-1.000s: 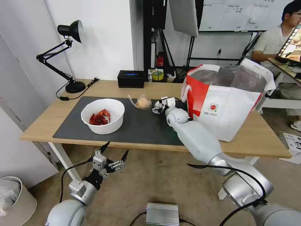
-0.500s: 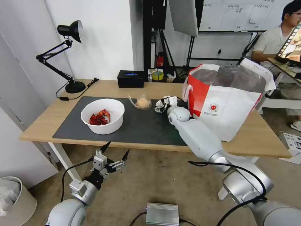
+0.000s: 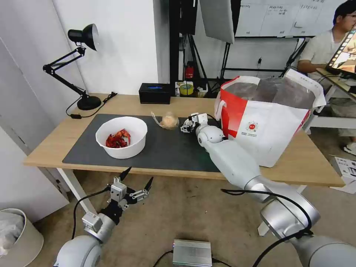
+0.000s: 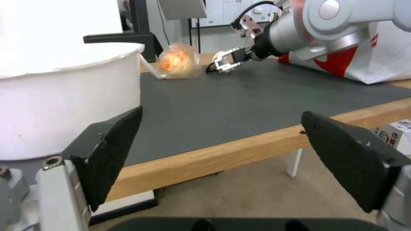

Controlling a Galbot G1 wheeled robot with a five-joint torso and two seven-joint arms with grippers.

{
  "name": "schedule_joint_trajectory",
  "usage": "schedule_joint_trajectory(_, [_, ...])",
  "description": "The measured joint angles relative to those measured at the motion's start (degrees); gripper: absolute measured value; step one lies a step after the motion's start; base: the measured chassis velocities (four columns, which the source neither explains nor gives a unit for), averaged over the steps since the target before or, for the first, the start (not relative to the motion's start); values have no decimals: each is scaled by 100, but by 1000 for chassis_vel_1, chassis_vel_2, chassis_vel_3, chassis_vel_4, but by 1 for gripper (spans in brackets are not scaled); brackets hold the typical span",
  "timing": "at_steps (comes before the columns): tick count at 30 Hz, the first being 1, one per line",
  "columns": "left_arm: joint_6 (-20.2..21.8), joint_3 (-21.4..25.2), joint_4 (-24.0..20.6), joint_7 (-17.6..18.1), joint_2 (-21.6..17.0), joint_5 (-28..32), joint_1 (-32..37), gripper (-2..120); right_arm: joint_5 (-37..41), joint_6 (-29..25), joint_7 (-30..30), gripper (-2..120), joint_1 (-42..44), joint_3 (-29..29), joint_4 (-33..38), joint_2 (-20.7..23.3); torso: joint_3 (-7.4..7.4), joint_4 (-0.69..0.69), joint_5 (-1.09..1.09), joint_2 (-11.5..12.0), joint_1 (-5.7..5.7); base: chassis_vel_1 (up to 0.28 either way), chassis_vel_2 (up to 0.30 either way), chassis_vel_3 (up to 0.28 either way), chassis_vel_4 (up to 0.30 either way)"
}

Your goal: Pick up the trash from the table and place it into the takeout bag.

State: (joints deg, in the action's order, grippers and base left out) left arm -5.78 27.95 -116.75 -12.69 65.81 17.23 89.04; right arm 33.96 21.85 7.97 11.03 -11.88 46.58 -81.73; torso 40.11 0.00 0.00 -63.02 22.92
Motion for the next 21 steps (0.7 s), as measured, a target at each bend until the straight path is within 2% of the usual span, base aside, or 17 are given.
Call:
schedule_joint_trajectory(4, [0, -8, 1, 0, 0, -4, 0, 100, -1, -7, -11, 93, 22, 0, 31, 24, 0, 0, 0, 0, 0, 0, 0, 0, 0])
schedule_joint_trajectory(7, [-2, -16, 2, 0, 6, -13, 4, 100, -1, -24, -15, 79, 51, 4, 59, 43, 0, 0, 0, 0, 0, 0, 0, 0, 0])
schedule_joint_trajectory(9, [-3, -19, 2, 0, 8, -16, 7, 100, -1, -31, -16, 76, 62, 7, 68, 46, 0, 1, 0, -1, 0, 0, 0, 0, 0])
schedule_joint_trajectory(15, [-5, -20, 3, 0, 12, -24, 15, 100, -1, -50, -10, 51, 100, 16, 89, 48, -1, 2, 0, 0, 0, 0, 0, 0, 0])
schedule_joint_trajectory(17, [-5, -21, 3, 0, 14, -24, 16, 100, -2, -50, -8, 49, 101, 18, 89, 47, -1, 2, 0, 0, 0, 0, 0, 0, 0])
schedule_joint_trajectory(19, [-6, -20, 2, 0, 18, -25, 19, 100, -6, -54, -3, 37, 111, 22, 94, 44, -1, 2, 0, 0, -1, 0, 0, 0, 0])
schedule_joint_trajectory(20, [-6, -20, 2, 0, 18, -25, 19, 100, -6, -54, -3, 37, 111, 22, 94, 44, -1, 2, 0, 0, -1, 0, 0, 0, 0])
schedule_joint_trajectory(21, [-7, -21, 3, 0, 22, -26, 19, 100, -11, -56, 3, 32, 116, 22, 103, 44, -1, 2, 0, 0, 0, 0, 0, 0, 0])
